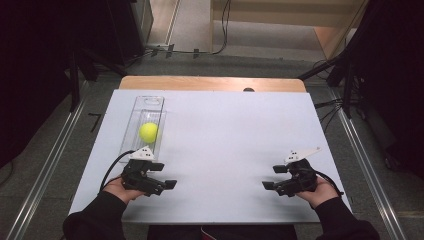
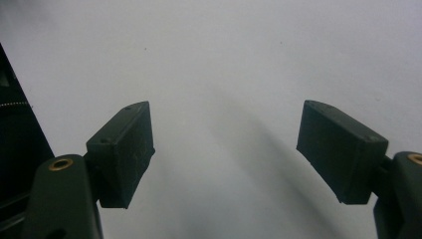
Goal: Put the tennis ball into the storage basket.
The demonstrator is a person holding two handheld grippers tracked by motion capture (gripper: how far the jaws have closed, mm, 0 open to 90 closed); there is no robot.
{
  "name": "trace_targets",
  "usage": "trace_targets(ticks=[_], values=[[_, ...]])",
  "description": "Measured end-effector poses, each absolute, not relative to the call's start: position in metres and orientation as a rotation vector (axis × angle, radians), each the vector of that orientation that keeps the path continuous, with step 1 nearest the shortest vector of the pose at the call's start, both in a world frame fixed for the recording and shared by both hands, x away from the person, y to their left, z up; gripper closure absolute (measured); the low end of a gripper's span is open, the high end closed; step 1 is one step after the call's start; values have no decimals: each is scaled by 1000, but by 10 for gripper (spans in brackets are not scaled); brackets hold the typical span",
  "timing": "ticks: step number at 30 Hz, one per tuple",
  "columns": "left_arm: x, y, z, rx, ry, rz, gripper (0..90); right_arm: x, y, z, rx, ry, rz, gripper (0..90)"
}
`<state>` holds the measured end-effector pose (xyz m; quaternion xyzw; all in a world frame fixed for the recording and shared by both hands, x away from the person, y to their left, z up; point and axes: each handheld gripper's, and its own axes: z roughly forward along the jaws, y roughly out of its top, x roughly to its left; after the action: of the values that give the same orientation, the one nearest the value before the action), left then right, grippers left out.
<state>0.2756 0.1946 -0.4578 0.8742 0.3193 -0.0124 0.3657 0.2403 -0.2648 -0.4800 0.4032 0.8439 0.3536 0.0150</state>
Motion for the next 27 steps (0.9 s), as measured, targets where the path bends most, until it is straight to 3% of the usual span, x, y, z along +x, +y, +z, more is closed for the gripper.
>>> trace_targets(ticks=[27], values=[[274, 197, -461, 2265, 820, -44, 178, 240, -264, -481, 1257, 2629, 1091, 204]])
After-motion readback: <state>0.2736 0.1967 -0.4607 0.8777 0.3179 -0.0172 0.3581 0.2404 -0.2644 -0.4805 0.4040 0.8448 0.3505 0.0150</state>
